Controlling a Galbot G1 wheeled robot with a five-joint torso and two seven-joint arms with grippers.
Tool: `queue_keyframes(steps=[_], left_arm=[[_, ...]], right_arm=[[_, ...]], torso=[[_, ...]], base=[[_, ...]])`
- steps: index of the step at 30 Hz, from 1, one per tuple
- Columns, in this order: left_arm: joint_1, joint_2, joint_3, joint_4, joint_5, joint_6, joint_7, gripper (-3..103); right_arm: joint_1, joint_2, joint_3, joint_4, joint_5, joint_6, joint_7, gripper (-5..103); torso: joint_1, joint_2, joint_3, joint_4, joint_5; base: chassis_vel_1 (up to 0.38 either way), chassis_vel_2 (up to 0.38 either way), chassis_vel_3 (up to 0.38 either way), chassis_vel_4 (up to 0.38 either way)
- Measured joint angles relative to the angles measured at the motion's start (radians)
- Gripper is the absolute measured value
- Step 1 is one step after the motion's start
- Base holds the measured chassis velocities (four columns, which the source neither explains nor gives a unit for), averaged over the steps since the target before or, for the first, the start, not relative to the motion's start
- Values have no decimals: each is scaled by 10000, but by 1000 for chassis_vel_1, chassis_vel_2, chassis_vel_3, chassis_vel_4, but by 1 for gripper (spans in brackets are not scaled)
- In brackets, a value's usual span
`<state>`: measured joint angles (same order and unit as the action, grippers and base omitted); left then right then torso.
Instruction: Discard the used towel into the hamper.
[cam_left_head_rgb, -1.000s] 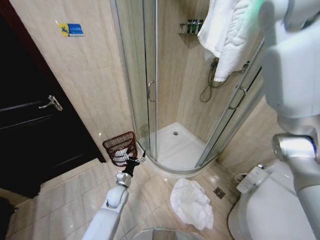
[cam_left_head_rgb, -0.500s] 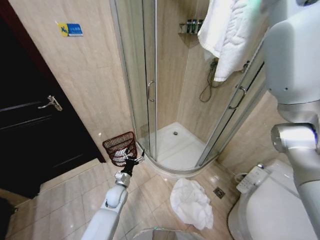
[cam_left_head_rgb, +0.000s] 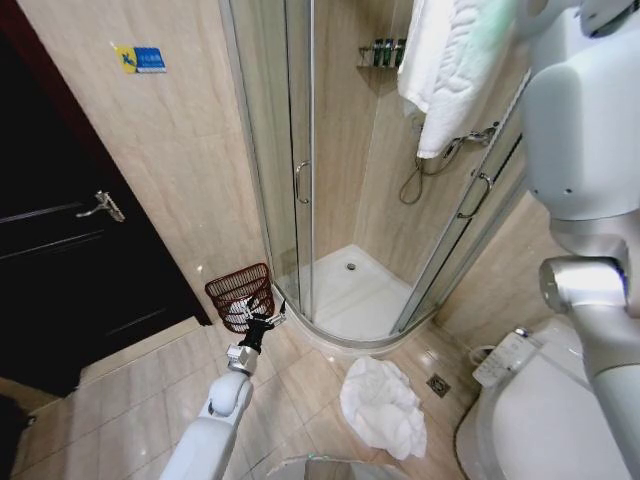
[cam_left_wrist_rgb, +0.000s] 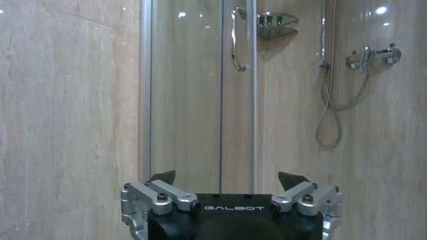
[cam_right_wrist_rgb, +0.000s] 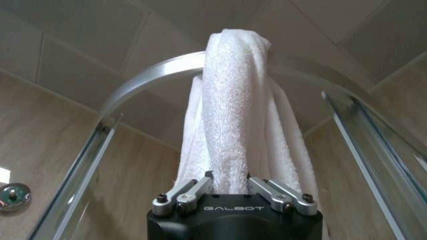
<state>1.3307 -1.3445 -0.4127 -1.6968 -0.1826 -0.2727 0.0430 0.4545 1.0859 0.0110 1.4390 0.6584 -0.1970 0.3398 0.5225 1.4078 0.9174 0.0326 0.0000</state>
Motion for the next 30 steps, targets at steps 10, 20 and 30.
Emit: queue_keyframes(steps=[10, 20, 30], left_arm=[[101, -9, -16, 3, 7, -43, 40, 100], [197, -12, 25, 12, 101, -120, 91, 100], [312, -51, 43, 40, 171, -237, 118, 100]], right_arm=[[-517, -251, 54, 393, 157, 40, -26, 8], [-1362, -682, 83, 1199, 550, 70, 316, 8], [-2641, -1325, 333, 2178, 822, 44, 566, 8]], torso=[[-1, 0, -1, 0, 0], [-1, -1, -2, 1, -1], [-2, -1, 0, 0, 2]], base=[[0, 0, 0, 0], [0, 0, 0, 0], [0, 0, 0, 0]])
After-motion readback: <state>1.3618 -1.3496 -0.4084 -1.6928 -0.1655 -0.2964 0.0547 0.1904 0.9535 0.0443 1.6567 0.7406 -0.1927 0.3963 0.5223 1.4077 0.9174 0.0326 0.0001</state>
